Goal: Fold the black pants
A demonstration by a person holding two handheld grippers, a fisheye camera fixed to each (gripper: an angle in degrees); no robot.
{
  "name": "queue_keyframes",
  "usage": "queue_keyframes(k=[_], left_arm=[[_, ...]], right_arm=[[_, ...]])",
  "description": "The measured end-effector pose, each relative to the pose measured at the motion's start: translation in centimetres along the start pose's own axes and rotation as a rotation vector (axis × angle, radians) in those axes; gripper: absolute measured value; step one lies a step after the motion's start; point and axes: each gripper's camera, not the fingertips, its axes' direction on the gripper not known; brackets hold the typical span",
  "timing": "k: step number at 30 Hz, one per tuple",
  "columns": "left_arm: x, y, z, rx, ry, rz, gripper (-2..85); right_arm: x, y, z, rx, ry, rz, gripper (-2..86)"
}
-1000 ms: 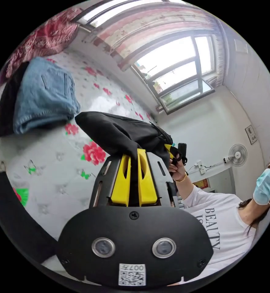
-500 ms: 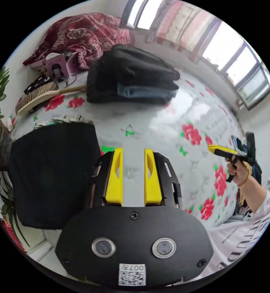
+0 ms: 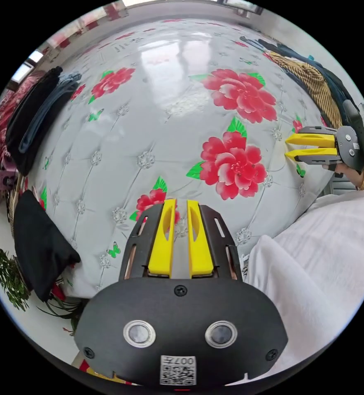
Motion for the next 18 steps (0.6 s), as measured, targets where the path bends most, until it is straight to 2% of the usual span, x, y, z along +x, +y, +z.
queue_keyframes(k=[5, 8, 11, 13, 18], left_arm=[[2.9, -1.3, 0.5, -0.059, -0.020, -0.017, 4.1], [4.0, -0.8, 0.2, -0.034, -0.098, 0.012, 3.0], [4.9, -0.2, 0.1, -0.012, -0.154, 0.013, 1.4], [5.5, -0.2, 0.3, -0.025, -0.198, 0.011, 0.1], [5.6, -0.5, 0.9, -0.082, -0.231, -0.025, -0.7]], right_arm=[[2.9, 3.2, -2.2, 0.141, -0.135, 0.138, 5.1], [6.9, 6.8, -4.0, 0.162, -0.163, 0.333, 5.2], [12.3, 14.8, -8.1, 0.350, -0.057, 0.544, 5.5], [17.9, 23.0, -11.7, 0.447, 0.093, 0.769, 6.1], [27.7, 41.0, -19.8, 0.584, 0.401, 1.245, 7.7]])
